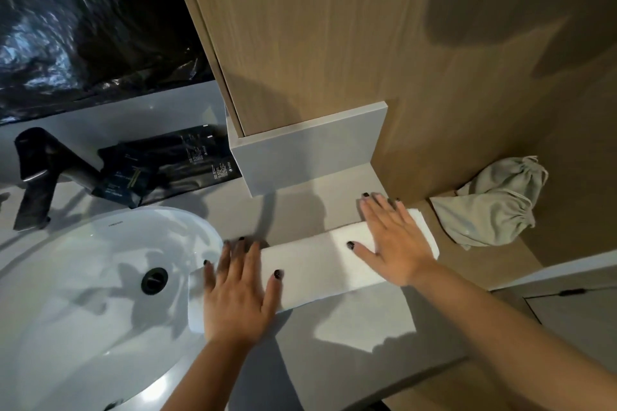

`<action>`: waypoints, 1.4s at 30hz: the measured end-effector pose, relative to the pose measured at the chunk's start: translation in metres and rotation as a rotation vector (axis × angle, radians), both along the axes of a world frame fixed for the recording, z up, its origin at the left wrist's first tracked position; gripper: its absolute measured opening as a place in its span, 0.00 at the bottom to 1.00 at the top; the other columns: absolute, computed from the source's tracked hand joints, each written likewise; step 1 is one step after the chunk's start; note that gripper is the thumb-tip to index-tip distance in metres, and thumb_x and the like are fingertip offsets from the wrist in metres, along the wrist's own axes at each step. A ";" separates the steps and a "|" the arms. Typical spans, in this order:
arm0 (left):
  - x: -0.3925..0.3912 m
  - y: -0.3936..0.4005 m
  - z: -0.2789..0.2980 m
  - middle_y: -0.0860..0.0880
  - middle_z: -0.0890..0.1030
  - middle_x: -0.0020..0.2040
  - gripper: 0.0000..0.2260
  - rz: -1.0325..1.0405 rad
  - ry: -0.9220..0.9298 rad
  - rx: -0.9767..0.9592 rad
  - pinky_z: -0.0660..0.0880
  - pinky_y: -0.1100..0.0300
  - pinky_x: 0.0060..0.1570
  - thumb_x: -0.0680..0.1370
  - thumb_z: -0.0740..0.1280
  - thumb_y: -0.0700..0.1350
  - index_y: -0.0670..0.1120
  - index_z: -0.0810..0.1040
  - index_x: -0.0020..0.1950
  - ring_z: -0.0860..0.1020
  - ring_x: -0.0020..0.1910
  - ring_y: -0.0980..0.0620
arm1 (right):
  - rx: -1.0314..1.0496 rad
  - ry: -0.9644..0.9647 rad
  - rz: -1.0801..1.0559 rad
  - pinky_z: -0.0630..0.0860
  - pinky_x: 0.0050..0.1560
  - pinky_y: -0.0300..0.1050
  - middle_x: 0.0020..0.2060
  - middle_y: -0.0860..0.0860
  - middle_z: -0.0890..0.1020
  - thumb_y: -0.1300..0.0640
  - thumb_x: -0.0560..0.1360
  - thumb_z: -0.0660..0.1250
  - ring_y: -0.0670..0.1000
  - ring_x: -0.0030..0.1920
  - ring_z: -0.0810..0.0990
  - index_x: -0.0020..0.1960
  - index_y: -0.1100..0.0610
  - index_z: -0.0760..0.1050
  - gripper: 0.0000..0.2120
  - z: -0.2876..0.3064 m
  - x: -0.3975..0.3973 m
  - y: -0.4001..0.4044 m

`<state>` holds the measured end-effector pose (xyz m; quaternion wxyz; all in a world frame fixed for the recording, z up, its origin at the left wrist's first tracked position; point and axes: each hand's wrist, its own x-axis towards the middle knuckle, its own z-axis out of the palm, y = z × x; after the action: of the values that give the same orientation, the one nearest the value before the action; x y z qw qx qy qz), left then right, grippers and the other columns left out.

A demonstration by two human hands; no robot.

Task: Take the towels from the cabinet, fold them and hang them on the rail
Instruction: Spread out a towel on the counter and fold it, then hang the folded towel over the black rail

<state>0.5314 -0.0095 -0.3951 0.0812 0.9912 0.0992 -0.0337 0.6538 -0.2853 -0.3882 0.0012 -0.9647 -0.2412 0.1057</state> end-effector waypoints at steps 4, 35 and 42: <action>-0.001 0.004 0.001 0.47 0.67 0.76 0.29 0.001 -0.020 -0.041 0.55 0.39 0.74 0.79 0.47 0.62 0.49 0.68 0.74 0.59 0.77 0.44 | 0.020 0.019 -0.214 0.39 0.78 0.56 0.80 0.48 0.46 0.31 0.77 0.40 0.50 0.79 0.38 0.81 0.52 0.44 0.39 0.003 0.007 -0.010; -0.022 -0.007 0.005 0.44 0.64 0.77 0.29 0.421 -0.073 -0.083 0.57 0.46 0.74 0.81 0.50 0.61 0.51 0.55 0.80 0.63 0.75 0.43 | 1.170 -0.005 -0.486 0.71 0.40 0.23 0.47 0.39 0.78 0.56 0.72 0.75 0.39 0.47 0.77 0.56 0.48 0.76 0.16 0.107 -0.019 -0.010; -0.025 -0.012 0.038 0.45 0.55 0.80 0.31 0.312 -0.245 -0.536 0.50 0.50 0.76 0.82 0.58 0.55 0.45 0.50 0.81 0.54 0.79 0.47 | 1.140 -0.062 -0.138 0.72 0.48 0.24 0.49 0.38 0.79 0.56 0.71 0.76 0.36 0.50 0.77 0.57 0.47 0.76 0.16 0.193 -0.045 0.026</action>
<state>0.5062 -0.0216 -0.3568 0.3545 0.9041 0.2267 0.0738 0.6087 -0.2590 -0.1953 0.5208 -0.8279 -0.1963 -0.0695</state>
